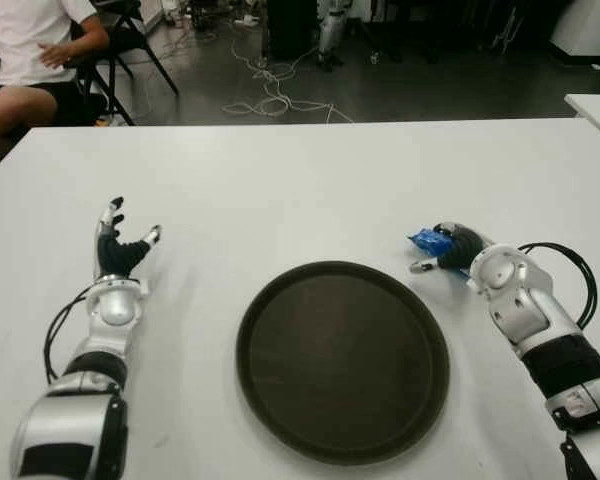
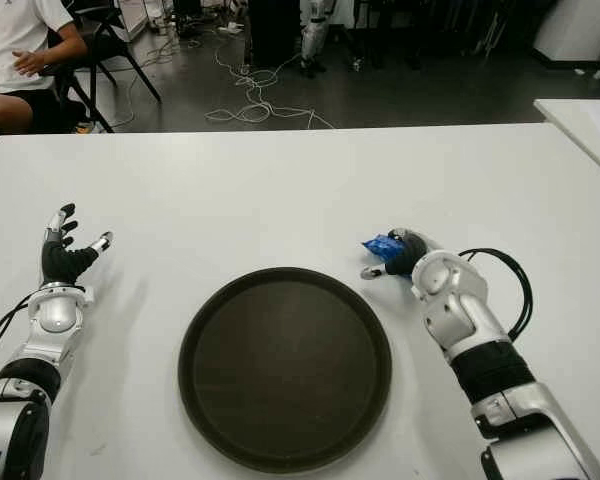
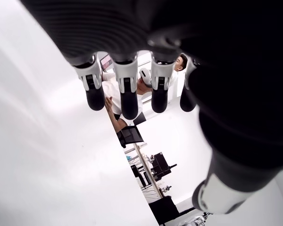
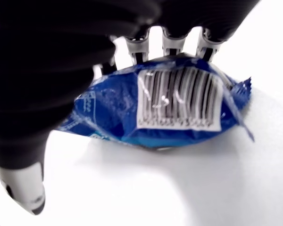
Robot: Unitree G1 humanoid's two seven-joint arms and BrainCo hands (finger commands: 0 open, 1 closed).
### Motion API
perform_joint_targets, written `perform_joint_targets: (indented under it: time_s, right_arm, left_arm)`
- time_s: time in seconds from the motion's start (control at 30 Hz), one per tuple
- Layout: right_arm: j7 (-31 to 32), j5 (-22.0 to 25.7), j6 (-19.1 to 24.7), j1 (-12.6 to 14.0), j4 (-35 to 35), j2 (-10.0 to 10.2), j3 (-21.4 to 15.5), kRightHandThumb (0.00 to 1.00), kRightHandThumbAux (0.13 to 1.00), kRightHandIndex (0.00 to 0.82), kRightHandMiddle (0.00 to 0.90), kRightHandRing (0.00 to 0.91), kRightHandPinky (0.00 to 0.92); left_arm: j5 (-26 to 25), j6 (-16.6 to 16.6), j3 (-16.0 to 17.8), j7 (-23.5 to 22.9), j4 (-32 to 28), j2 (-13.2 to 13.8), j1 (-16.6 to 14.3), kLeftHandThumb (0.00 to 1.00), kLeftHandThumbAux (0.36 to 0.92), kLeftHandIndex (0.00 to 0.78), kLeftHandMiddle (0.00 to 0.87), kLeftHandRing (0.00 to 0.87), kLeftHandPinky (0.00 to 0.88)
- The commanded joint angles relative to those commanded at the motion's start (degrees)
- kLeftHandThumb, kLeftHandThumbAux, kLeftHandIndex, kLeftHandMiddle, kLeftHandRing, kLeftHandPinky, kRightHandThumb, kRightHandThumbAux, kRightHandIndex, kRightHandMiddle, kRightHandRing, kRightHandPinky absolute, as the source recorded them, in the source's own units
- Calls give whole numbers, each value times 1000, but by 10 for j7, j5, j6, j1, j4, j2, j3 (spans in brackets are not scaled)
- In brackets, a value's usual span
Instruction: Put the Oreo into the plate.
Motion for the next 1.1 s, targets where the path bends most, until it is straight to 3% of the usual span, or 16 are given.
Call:
perform_joint_targets:
  time_s: [0.43,0.77,1.1]
  right_arm:
    - [-1,-6,5,8,-14,-3,1,0,700,79,115,62,0]
    - [3,-19,24,3,-11,-4,12,0,696,93,116,63,0]
    - [0,-23,12,1,2,-7,13,0,696,99,122,70,0]
  left_arm:
    - [0,0,0,2,-2,0,1,0,811,62,94,77,64]
    - [4,0,-2,9,-3,-1,1,0,781,69,95,85,59]
    - [3,2,-1,10,-2,-1,0,0,786,72,107,91,82]
